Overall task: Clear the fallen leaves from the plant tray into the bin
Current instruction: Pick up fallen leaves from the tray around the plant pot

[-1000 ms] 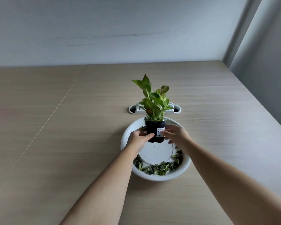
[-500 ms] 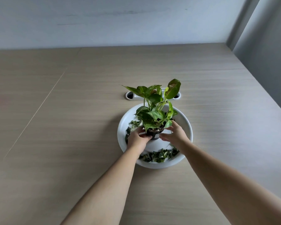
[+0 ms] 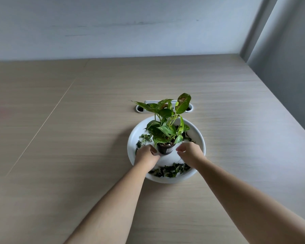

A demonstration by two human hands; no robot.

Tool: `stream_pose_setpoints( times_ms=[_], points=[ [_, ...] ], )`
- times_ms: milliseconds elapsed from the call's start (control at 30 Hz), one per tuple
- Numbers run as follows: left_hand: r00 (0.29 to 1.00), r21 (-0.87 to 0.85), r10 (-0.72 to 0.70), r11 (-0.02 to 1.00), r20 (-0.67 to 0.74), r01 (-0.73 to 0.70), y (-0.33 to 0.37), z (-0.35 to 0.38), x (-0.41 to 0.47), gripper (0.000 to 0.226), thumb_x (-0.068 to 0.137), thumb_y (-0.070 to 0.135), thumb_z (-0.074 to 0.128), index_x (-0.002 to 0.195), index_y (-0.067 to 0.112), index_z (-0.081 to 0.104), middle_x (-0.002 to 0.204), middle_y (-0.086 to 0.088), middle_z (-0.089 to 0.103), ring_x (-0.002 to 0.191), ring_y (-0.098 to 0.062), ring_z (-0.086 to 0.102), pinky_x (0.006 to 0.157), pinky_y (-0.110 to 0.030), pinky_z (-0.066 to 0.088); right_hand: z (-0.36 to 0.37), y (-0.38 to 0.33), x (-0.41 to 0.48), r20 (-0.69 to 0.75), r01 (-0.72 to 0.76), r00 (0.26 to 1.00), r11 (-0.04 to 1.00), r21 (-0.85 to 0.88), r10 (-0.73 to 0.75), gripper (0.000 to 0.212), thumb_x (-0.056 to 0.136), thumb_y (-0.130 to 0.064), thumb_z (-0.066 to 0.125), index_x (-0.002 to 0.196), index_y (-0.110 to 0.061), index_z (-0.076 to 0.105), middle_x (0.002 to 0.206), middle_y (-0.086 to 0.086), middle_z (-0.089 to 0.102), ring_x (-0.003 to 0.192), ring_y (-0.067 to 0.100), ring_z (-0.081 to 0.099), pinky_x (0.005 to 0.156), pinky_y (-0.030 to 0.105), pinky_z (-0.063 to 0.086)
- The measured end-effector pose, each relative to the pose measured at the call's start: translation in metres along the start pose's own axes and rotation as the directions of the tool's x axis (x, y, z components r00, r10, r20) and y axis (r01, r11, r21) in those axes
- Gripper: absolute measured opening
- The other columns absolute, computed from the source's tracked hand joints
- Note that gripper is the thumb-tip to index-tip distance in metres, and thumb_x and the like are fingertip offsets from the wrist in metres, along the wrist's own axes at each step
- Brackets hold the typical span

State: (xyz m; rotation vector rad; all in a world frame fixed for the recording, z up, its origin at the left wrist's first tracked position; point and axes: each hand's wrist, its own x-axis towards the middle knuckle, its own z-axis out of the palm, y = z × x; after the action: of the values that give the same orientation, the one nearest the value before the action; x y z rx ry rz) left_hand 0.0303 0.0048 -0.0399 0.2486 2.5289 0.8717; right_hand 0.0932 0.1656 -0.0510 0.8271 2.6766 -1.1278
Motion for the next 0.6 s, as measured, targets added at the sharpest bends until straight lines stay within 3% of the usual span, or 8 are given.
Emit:
stream_pose_setpoints(
  times_ms=[133, 200, 333, 400, 500, 600],
  points=[
    [0.964, 0.402, 0.157, 0.886, 0.214, -0.233, -0.001, -0.002, -0.011, 0.034, 0.078, 0.036, 0.070, 0.108, 0.024, 0.056, 0.115, -0.001, 0.056, 0.101, -0.023, 0.058, 0.080, -0.031, 0.046, 0.001, -0.007, -0.013, 0.161, 0.154, 0.981, 0.936, -0.316, -0.107, 0.021, 0.084, -0.026, 0.060, 0.103, -0.019, 0.066, 0.109, 0.002, 0.068, 0.098, 0.022, 0.063, 0.078, 0.031, 0.052],
    [0.942, 0.482, 0.174, 0.824, 0.286, -0.298, -0.004, 0.000, -0.013, 0.036, 0.076, 0.036, 0.071, 0.107, 0.028, 0.055, 0.116, -0.001, 0.054, 0.102, -0.025, 0.056, 0.079, -0.033, 0.046, 0.006, -0.006, -0.017, 0.217, 0.205, 0.968, 0.885, -0.418, -0.122, 0.029, 0.080, -0.036, 0.065, 0.105, -0.021, 0.062, 0.111, 0.002, 0.062, 0.100, 0.021, 0.059, 0.074, 0.031, 0.049],
    [0.936, 0.528, 0.193, 0.784, 0.293, -0.327, -0.008, 0.006, -0.013, 0.028, 0.080, 0.027, 0.067, 0.107, 0.022, 0.057, 0.114, -0.007, 0.054, 0.104, -0.030, 0.057, 0.080, -0.036, 0.047, 0.014, -0.004, -0.025, 0.215, 0.224, 0.968, 0.841, -0.493, -0.131, 0.043, 0.073, -0.047, 0.070, 0.100, -0.017, 0.057, 0.104, 0.004, 0.055, 0.082, 0.020, 0.050, 0.060, 0.030, 0.039],
    [0.934, 0.533, 0.215, 0.775, 0.285, -0.340, -0.009, 0.007, -0.012, 0.024, 0.081, 0.014, 0.062, 0.104, 0.020, 0.058, 0.113, -0.008, 0.054, 0.101, -0.031, 0.058, 0.077, -0.038, 0.048, 0.019, -0.004, -0.027, 0.201, 0.230, 0.969, 0.832, -0.505, -0.146, 0.039, 0.074, -0.041, 0.070, 0.100, -0.015, 0.056, 0.103, 0.005, 0.054, 0.080, 0.020, 0.047, 0.060, 0.031, 0.041],
    [0.926, 0.495, 0.234, 0.791, 0.297, -0.359, -0.012, 0.009, -0.011, 0.026, 0.080, 0.000, 0.054, 0.099, 0.018, 0.058, 0.104, -0.008, 0.052, 0.093, -0.032, 0.058, 0.067, -0.035, 0.043, 0.026, -0.007, -0.029, 0.175, 0.242, 0.969, 0.832, -0.499, -0.176, 0.023, 0.077, -0.010, 0.058, 0.100, -0.012, 0.055, 0.105, 0.009, 0.054, 0.076, 0.022, 0.047, 0.058, 0.033, 0.042],
    [0.918, 0.471, 0.267, 0.795, 0.294, -0.382, -0.013, 0.009, -0.010, 0.033, 0.078, -0.009, 0.041, 0.097, 0.013, 0.058, 0.092, -0.007, 0.043, 0.080, -0.029, 0.050, 0.063, -0.033, 0.036, 0.033, -0.007, -0.027, 0.178, 0.255, 0.965, 0.860, -0.441, -0.194, 0.029, 0.074, 0.003, 0.050, 0.098, -0.010, 0.059, 0.101, 0.010, 0.054, 0.072, 0.026, 0.052, 0.061, 0.036, 0.048]
  ],
)
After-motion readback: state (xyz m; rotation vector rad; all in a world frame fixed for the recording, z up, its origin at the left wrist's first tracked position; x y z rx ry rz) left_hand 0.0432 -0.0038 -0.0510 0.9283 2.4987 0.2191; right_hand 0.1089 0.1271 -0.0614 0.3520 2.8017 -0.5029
